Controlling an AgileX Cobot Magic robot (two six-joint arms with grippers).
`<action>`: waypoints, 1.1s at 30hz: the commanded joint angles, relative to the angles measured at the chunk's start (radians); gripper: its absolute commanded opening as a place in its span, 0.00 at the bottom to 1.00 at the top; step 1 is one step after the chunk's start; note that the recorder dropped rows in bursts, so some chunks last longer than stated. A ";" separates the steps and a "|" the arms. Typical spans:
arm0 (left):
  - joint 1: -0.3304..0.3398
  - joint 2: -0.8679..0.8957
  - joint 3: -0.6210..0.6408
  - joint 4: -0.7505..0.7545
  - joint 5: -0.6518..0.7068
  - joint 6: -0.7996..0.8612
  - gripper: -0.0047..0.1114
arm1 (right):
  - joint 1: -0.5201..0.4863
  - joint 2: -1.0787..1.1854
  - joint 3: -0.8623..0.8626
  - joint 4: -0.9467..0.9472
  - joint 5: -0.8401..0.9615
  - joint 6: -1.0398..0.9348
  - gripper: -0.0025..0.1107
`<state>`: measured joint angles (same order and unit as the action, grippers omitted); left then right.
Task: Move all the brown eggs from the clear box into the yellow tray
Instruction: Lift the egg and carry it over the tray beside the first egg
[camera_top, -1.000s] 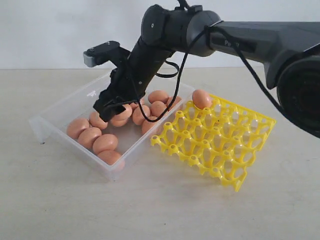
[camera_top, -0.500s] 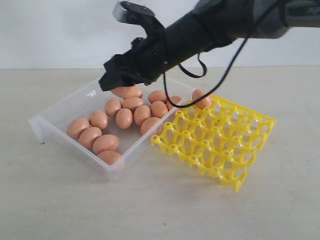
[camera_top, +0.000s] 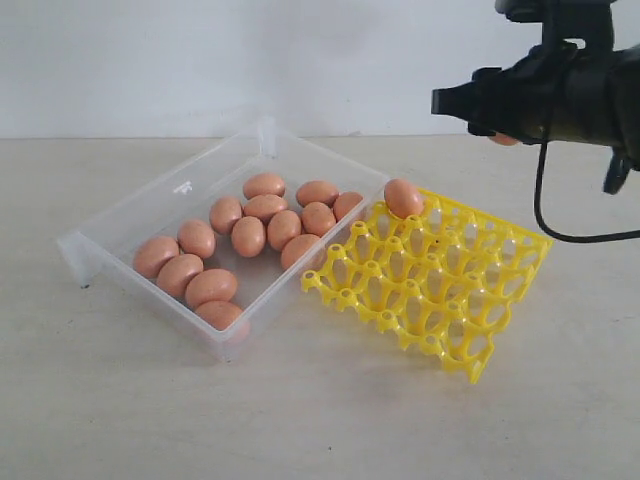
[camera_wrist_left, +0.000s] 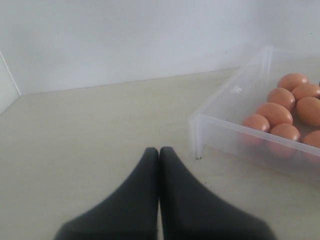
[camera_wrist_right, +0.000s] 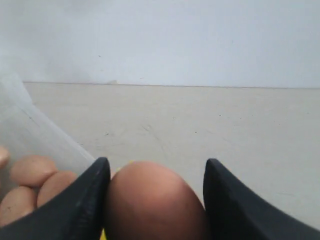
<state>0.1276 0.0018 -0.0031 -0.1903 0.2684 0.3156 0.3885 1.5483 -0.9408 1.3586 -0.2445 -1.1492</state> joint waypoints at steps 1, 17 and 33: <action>-0.001 -0.002 0.003 -0.004 -0.007 -0.009 0.00 | -0.101 0.082 0.010 -0.717 -0.028 0.671 0.02; -0.001 -0.002 0.003 -0.004 -0.007 -0.009 0.00 | -0.389 0.303 0.015 -2.356 -0.831 2.141 0.02; -0.001 -0.002 0.003 -0.004 -0.009 -0.009 0.00 | -0.464 0.620 0.025 -2.365 -0.977 2.084 0.02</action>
<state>0.1276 0.0018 -0.0031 -0.1903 0.2684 0.3156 -0.0718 2.1526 -0.9012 -0.9967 -1.1950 0.9579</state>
